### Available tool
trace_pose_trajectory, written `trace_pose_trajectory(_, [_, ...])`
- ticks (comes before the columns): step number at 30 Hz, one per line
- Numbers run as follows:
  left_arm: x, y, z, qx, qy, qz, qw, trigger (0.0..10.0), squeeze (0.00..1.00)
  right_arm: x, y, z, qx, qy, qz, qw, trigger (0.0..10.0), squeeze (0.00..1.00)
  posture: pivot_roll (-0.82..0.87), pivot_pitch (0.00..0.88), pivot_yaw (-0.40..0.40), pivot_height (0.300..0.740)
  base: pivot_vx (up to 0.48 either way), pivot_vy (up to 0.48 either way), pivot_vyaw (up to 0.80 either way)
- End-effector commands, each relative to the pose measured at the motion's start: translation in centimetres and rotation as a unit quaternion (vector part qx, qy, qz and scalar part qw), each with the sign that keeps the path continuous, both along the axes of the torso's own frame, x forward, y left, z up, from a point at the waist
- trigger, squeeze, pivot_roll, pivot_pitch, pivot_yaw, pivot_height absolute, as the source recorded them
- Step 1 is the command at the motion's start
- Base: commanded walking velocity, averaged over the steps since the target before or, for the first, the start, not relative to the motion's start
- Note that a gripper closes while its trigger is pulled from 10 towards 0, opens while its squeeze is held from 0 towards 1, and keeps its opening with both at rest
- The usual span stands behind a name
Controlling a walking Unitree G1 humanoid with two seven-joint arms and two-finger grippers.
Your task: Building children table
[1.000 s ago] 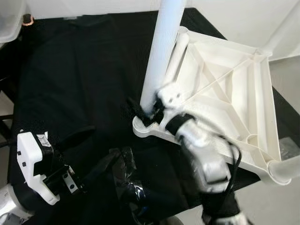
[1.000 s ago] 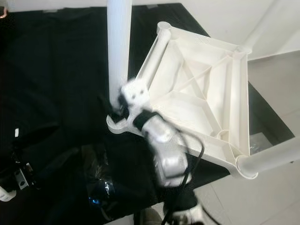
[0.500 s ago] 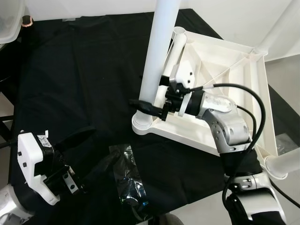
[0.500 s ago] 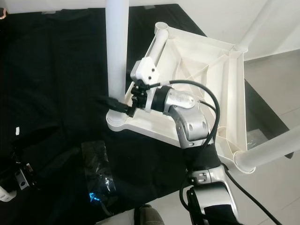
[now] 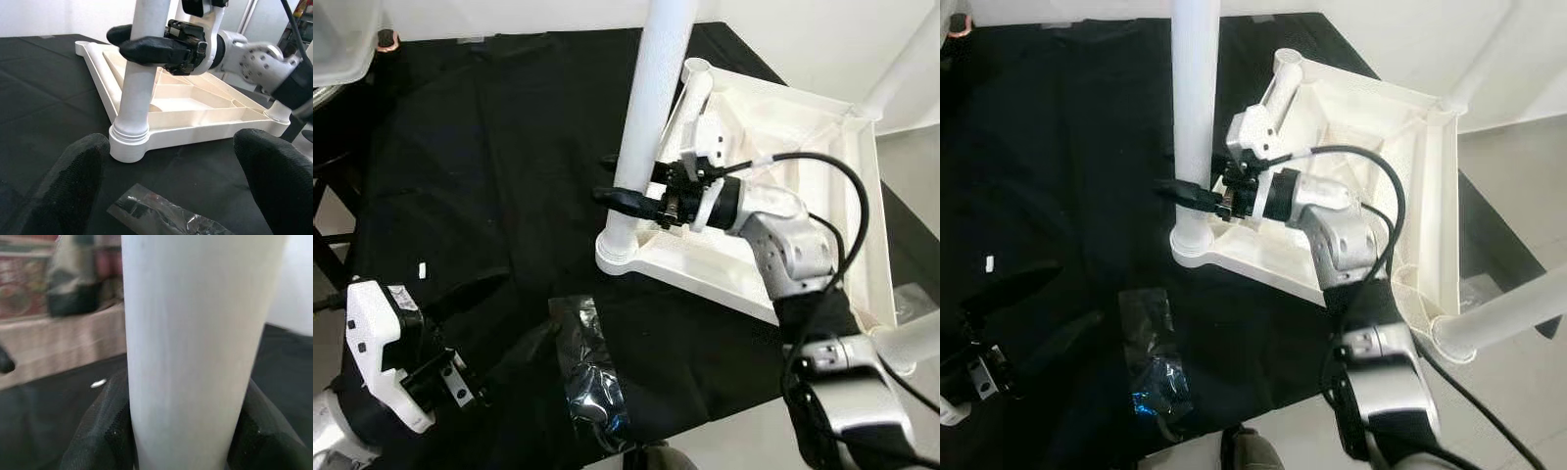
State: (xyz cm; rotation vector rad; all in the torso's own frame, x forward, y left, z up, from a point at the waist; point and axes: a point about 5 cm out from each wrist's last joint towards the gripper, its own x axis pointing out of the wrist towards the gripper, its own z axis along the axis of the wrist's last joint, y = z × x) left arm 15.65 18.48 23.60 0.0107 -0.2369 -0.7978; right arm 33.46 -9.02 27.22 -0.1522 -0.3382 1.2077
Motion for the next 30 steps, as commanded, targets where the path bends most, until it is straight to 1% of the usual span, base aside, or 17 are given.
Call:
trace_pose_trajectory(1, [-0.3,-0.2,-0.1,0.001,0.003,-0.005,1.0,10.0,0.0,0.1,0.0,-1.6,-0.03,0.026,-0.018,0.999,0.0,0.0,0.18,0.295,-0.127,0.74,0.0,0.0,0.0])
trace_pose_trajectory(2, [-0.3,-0.1,-0.1,0.001,0.004,-0.004,1.0,10.0,0.0,-0.5,1.7,-5.4,-0.007,0.077,-0.228,0.971,0.0,0.0,0.17,0.289,-0.13,0.74,0.0,0.0,0.0])
trace_pose_trajectory(3, [-0.2,-0.1,-0.1,0.001,0.003,-0.004,1.0,10.0,0.0,-1.9,2.2,-7.7,-0.01,0.094,-0.316,0.944,0.0,0.0,0.18,0.284,-0.128,0.74,0.0,0.0,0.0])
trace_pose_trajectory(4, [-0.2,-0.1,-0.1,0.001,0.003,-0.004,1.0,10.0,0.0,-1.9,2.2,-7.7,-0.01,0.094,-0.316,0.944,0.0,0.0,0.18,0.284,-0.128,0.74,0.0,0.0,0.0])
trace_pose_trajectory(5, [-0.1,-0.1,-0.2,0.001,0.003,-0.004,1.0,10.0,0.0,-3.1,2.4,-8.9,-0.012,0.102,-0.37,0.923,0.0,0.0,0.18,0.284,-0.128,0.74,0.0,0.0,0.0])
trace_pose_trajectory(6, [0.0,-0.1,-0.2,0.001,0.002,-0.005,1.0,10.0,0.0,-4.0,3.1,-9.6,-0.015,0.111,-0.375,0.92,0.0,0.0,0.18,0.279,-0.124,0.74,0.0,0.0,0.0])
trace_pose_trajectory(8, [0.0,-0.1,-0.2,0.0,0.001,-0.006,1.0,10.0,0.0,-4.5,3.8,-9.9,-0.015,0.119,-0.363,0.924,0.0,0.0,0.18,0.279,-0.124,0.74,0.0,0.0,0.0])
trace_pose_trajectory(16, [0.3,-0.4,-0.3,-0.004,-0.002,-0.011,1.0,10.0,0.0,-3.2,5.0,-8.0,0.002,0.095,-0.344,0.934,0.0,0.0,0.16,0.261,-0.125,0.74,0.0,0.0,0.0])
trace_pose_trajectory(17, [0.3,-0.4,-0.3,-0.004,-0.003,-0.011,1.0,10.0,0.0,-3.3,5.0,-7.7,-0.002,0.089,-0.347,0.934,10.0,0.0,0.16,0.262,-0.126,0.74,0.0,0.0,0.0])
trace_pose_trajectory(19, [0.3,-0.4,-0.3,-0.004,-0.004,-0.009,1.0,10.0,0.0,-3.5,5.1,-6.8,0.01,0.079,-0.342,0.936,10.0,0.0,0.16,0.266,-0.129,0.74,0.0,0.0,0.0])
trace_pose_trajectory(20, [0.3,-0.4,-0.3,-0.004,-0.004,-0.009,1.0,10.0,0.0,-3.4,4.9,-6.1,0.025,0.076,-0.331,0.94,10.0,1.0,0.16,0.267,-0.129,0.74,0.0,0.0,0.0])
trace_pose_trajectory(22, [0.3,-0.4,-0.3,-0.004,-0.004,-0.009,1.0,10.0,0.0,-3.1,4.8,-5.1,0.046,0.078,-0.304,0.948,10.0,1.0,0.16,0.268,-0.129,0.74,0.0,0.0,0.0])
trace_pose_trajectory(24, [0.2,-0.4,-0.3,-0.004,-0.003,-0.009,1.0,10.0,0.0,-2.9,4.7,-3.3,0.072,0.072,-0.242,0.965,10.0,1.0,0.16,0.274,-0.127,0.74,0.0,0.0,0.0])
trace_pose_trajectory(26, [0.2,-0.3,-0.2,-0.004,-0.003,-0.009,1.0,10.0,0.0,-3.0,4.8,-2.8,0.078,0.073,-0.214,0.971,10.0,1.0,0.16,0.274,-0.127,0.74,0.0,0.0,0.0])
trace_pose_trajectory(28, [0.2,-0.3,-0.2,-0.003,-0.003,-0.009,1.0,10.0,0.0,-3.1,4.3,-1.7,0.062,0.045,-0.138,0.987,10.0,1.0,0.16,0.277,-0.128,0.74,0.0,0.0,0.0])
trace_pose_trajectory(29, [0.2,-0.3,-0.2,-0.003,-0.003,-0.009,1.0,10.0,0.0,-3.1,4.3,-1.7,0.062,0.045,-0.138,0.987,10.0,1.0,0.16,0.277,-0.128,0.74,0.0,0.0,0.0])
trace_pose_trajectory(30, [0.2,-0.3,-0.2,-0.003,-0.002,-0.01,1.0,10.0,0.0,-3.2,4.0,-1.4,0.049,0.034,-0.108,0.992,10.0,1.0,0.16,0.277,-0.128,0.74,0.0,0.0,0.0])
